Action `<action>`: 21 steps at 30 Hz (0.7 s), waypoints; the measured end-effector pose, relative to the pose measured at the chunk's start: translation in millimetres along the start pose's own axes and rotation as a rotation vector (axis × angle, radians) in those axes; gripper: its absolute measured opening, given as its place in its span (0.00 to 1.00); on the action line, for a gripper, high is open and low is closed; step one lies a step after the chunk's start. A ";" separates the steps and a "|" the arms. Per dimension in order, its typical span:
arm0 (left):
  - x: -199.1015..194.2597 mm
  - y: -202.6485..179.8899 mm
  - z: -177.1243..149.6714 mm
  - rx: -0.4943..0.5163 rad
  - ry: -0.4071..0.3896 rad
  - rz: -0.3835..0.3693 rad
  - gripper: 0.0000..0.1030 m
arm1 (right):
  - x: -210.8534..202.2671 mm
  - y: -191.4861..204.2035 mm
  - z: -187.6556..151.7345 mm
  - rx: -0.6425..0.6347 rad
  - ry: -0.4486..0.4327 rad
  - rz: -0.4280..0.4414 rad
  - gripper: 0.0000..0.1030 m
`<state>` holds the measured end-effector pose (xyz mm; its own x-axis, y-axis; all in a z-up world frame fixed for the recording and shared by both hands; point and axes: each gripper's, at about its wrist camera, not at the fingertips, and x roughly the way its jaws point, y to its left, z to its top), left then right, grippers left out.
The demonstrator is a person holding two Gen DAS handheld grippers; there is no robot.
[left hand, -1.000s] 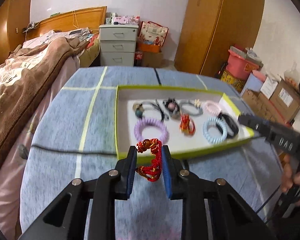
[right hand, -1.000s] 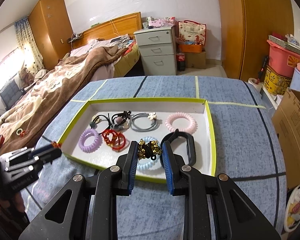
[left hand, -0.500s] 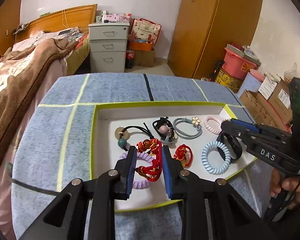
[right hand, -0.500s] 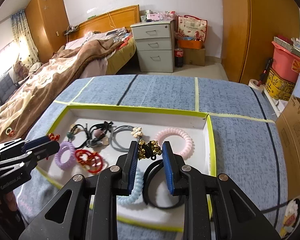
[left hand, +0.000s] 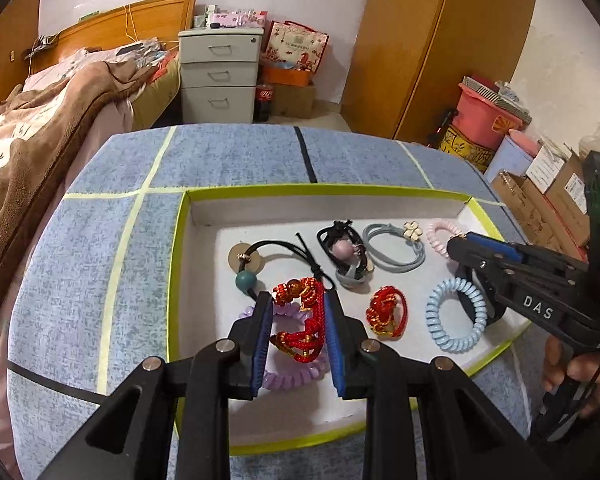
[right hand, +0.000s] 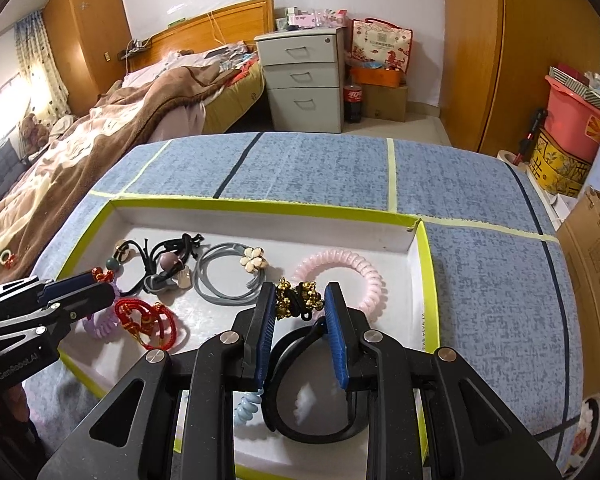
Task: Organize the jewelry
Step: 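Open the right gripper inside the box while the left gripper opens, releasing both items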
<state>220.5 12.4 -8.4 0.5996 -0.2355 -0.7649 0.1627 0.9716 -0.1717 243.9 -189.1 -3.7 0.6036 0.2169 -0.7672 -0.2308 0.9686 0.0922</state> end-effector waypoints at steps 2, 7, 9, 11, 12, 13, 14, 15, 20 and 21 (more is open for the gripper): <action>0.2 0.2 -0.3 -0.001 -0.001 -0.003 0.27 | 0.4 -1.1 -0.3 -0.005 -0.001 -0.002 0.25; 2.2 -0.5 -0.5 -0.004 0.005 -0.001 0.31 | 1.0 -1.6 0.4 -0.004 0.001 -0.005 0.25; 2.7 -0.9 -0.6 -0.002 0.006 0.003 0.38 | 0.6 -1.7 0.0 -0.005 0.000 -0.005 0.26; 2.3 -0.4 -1.1 -0.006 0.004 0.013 0.39 | 1.0 -1.8 0.5 -0.001 -0.002 -0.004 0.26; 1.6 -0.3 -1.4 -0.007 0.002 0.013 0.40 | 1.0 -2.4 0.6 0.000 -0.004 -0.004 0.26; 0.9 -0.4 -1.6 -0.007 0.000 0.013 0.41 | 0.4 -2.9 0.8 0.002 -0.006 -0.003 0.28; 0.2 -0.5 -1.7 -0.008 0.001 0.016 0.42 | -0.1 -2.9 0.6 0.003 -0.007 -0.003 0.34; -1.4 -0.9 -2.7 -0.007 -0.001 0.019 0.43 | -1.1 -3.0 0.2 0.003 -0.010 -0.006 0.39; -11.0 -3.3 -3.2 -0.012 -0.022 0.029 0.47 | -12.9 -0.8 -2.7 0.009 -0.047 0.003 0.43; -13.3 -4.3 -3.2 -0.012 -0.026 0.033 0.48 | -15.3 -0.5 -3.2 0.012 -0.053 0.004 0.43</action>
<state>209.3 11.5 0.5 0.6245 -0.2033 -0.7541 0.1330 0.9791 -0.1538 232.3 -193.3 6.0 0.6421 0.2262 -0.7325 -0.2244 0.9691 0.1026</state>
